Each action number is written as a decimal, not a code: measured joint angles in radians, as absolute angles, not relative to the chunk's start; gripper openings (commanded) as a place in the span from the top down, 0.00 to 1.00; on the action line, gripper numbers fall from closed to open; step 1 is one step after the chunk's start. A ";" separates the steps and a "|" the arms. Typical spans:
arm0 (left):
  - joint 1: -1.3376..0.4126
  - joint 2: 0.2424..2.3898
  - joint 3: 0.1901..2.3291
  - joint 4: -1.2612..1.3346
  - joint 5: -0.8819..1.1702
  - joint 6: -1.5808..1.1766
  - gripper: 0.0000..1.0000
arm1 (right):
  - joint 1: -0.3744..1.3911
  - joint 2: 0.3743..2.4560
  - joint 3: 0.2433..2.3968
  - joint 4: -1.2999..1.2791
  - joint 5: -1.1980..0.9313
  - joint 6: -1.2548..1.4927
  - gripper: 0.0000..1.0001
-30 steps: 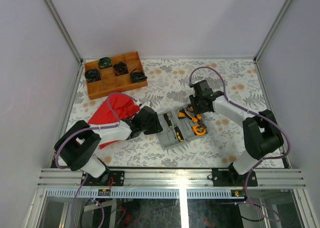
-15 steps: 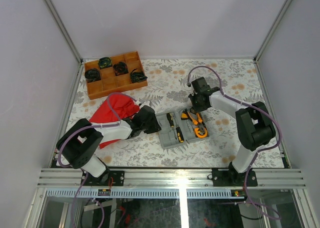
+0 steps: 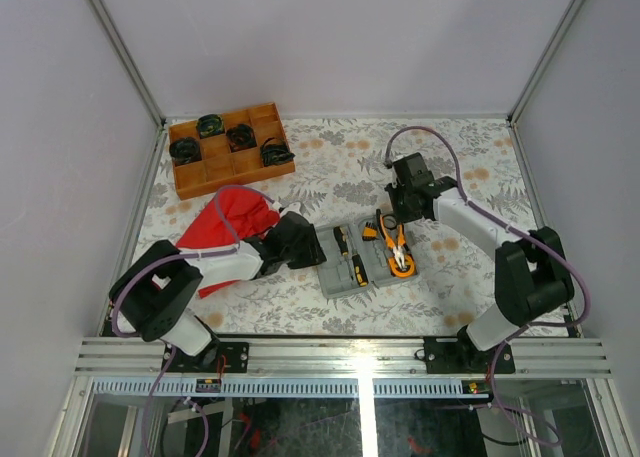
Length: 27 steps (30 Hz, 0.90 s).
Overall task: Sort the tools into containers
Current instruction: Pick up the pliers from the storage box.
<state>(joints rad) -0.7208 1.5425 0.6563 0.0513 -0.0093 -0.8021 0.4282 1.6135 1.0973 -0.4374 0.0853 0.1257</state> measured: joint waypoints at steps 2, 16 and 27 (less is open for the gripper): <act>-0.721 1.533 0.656 0.036 -0.009 -0.796 0.53 | 0.428 1.575 1.093 -0.437 0.086 0.134 1.00; -0.721 1.330 0.655 -0.076 -0.031 -0.784 0.49 | 0.550 1.479 1.077 -0.453 0.057 0.295 1.00; -0.721 1.188 0.590 -0.133 -0.091 -0.785 0.50 | 0.675 1.583 1.133 -0.416 -0.002 0.406 1.00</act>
<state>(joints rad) -0.7208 1.1877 0.5903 -0.1333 -0.0906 -0.7849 0.6754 1.5829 1.1328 -0.4156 -0.0025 0.4057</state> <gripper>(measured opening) 0.502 0.215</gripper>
